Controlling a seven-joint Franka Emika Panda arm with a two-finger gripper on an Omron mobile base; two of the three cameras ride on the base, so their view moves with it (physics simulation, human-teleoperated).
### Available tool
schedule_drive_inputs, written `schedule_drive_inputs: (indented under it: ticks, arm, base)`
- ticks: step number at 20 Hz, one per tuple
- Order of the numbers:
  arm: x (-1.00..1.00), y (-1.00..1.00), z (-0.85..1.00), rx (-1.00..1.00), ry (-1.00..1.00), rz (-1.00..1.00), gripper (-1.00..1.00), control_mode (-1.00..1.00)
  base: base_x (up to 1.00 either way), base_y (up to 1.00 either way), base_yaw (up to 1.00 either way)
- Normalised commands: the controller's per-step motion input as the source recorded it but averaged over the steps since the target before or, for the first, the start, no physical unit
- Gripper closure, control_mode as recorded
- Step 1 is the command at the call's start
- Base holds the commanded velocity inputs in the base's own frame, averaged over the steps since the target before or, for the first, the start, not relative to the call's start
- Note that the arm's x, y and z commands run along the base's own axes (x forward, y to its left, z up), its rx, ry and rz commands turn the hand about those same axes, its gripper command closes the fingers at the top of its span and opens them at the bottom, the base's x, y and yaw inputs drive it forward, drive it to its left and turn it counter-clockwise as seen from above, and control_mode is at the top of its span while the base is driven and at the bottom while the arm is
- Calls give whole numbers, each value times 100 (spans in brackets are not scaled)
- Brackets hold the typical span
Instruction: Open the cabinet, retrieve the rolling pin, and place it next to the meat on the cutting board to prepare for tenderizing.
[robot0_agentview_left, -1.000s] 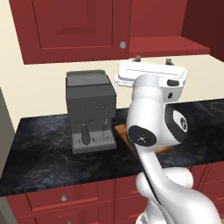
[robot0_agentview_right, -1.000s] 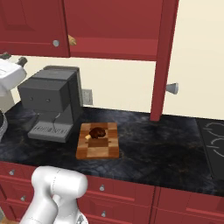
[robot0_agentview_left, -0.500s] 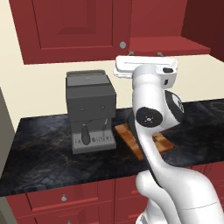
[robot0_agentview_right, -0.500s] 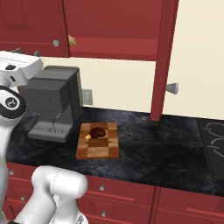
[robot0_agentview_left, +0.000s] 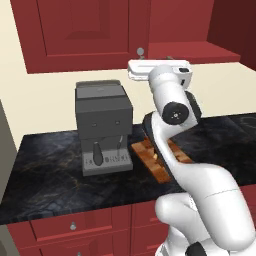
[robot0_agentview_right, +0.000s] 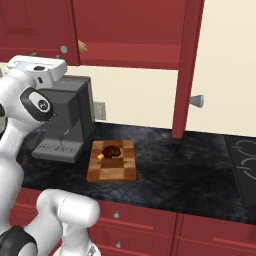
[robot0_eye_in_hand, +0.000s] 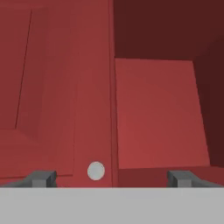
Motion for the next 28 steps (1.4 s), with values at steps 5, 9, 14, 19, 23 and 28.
schedule_drive_inputs:
  ticks: [5,9,14,19,23,28]
  arm:
    - [71,4,-4,2,3,10,-100,-100]
    - [69,8,-5,0,1,8,-100,-100]
    - [60,16,-16,0,1,5,-100,-100]
    - [54,5,-2,0,0,0,-100,-100]
    - [44,1,0,0,0,0,-100,-100]
    - [46,6,0,0,0,0,-100,-100]
  base:
    - [0,0,0]
    - [0,0,0]
    - [0,0,0]
    - [0,0,0]
    - [0,0,0]
    - [0,0,0]
